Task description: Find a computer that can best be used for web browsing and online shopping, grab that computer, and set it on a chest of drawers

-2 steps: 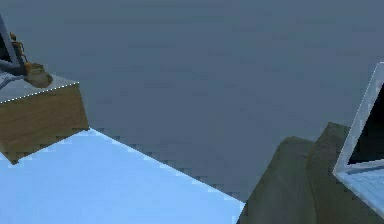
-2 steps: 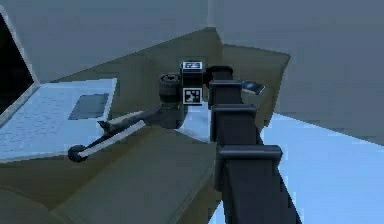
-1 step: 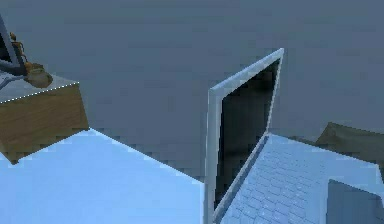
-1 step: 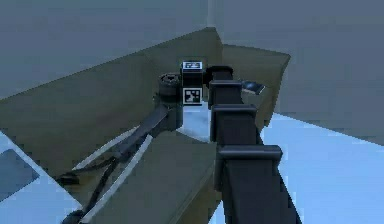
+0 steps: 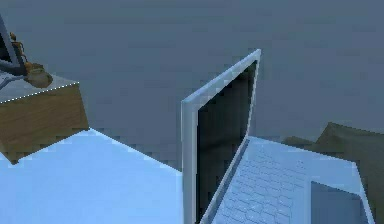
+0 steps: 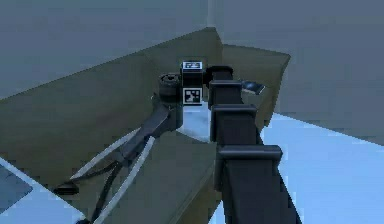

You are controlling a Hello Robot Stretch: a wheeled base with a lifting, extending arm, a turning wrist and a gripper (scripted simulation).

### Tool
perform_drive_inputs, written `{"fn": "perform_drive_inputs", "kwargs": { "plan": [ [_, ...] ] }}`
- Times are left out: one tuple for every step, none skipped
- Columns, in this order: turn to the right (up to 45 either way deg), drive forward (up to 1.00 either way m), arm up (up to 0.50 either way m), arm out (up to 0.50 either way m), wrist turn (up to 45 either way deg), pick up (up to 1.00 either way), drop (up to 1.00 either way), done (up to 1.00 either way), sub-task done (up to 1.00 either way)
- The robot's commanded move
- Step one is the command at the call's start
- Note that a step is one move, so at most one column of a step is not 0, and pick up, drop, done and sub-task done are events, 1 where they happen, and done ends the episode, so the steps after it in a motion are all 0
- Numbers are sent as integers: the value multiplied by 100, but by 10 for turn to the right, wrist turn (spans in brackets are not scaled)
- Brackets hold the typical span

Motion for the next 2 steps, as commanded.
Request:
{"fn": "perform_drive_inputs", "kwargs": {
  "plan": [
    [0, 0, 0, -20, 0, 0, 0, 0, 0],
    [-450, 0, 0, 0, 0, 0, 0, 0, 0]
  ]
}}
